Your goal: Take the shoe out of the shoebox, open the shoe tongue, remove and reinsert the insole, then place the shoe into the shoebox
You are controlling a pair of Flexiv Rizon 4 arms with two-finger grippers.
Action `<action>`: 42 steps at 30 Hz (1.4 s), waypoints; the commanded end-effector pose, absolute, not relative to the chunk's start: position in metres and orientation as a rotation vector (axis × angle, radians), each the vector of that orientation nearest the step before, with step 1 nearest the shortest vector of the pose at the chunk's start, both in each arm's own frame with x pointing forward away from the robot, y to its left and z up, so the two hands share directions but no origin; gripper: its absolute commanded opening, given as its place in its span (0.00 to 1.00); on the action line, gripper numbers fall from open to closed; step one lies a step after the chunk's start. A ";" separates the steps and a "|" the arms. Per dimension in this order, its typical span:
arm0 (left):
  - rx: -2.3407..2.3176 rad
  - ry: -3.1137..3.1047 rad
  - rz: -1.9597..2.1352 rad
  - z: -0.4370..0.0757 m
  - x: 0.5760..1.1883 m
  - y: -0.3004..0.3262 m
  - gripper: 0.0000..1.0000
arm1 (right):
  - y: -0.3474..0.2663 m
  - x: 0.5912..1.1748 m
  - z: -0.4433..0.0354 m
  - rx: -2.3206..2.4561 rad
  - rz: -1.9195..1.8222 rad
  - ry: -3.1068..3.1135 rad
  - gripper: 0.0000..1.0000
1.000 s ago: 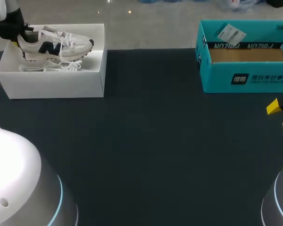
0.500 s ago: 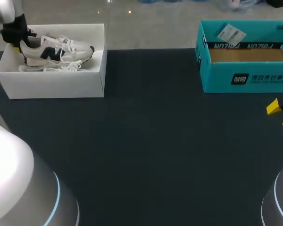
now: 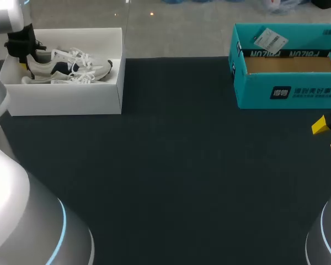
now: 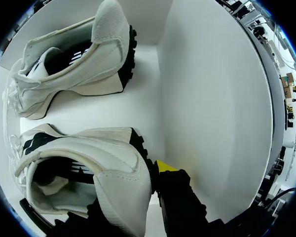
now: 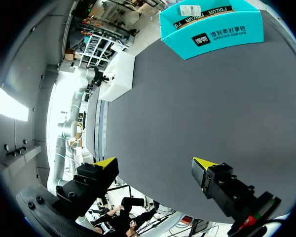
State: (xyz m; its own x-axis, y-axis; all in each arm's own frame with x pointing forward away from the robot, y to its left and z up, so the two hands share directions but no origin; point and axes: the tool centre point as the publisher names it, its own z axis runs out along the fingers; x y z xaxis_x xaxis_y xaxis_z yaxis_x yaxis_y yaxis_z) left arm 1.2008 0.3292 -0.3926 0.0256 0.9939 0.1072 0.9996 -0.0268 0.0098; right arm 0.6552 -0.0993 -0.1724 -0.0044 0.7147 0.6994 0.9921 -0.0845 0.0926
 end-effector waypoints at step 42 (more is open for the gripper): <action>-2.029 -2.457 -0.244 -0.229 1.170 0.294 1.00 | -0.099 0.654 -0.173 -1.847 -0.853 -1.760 1.00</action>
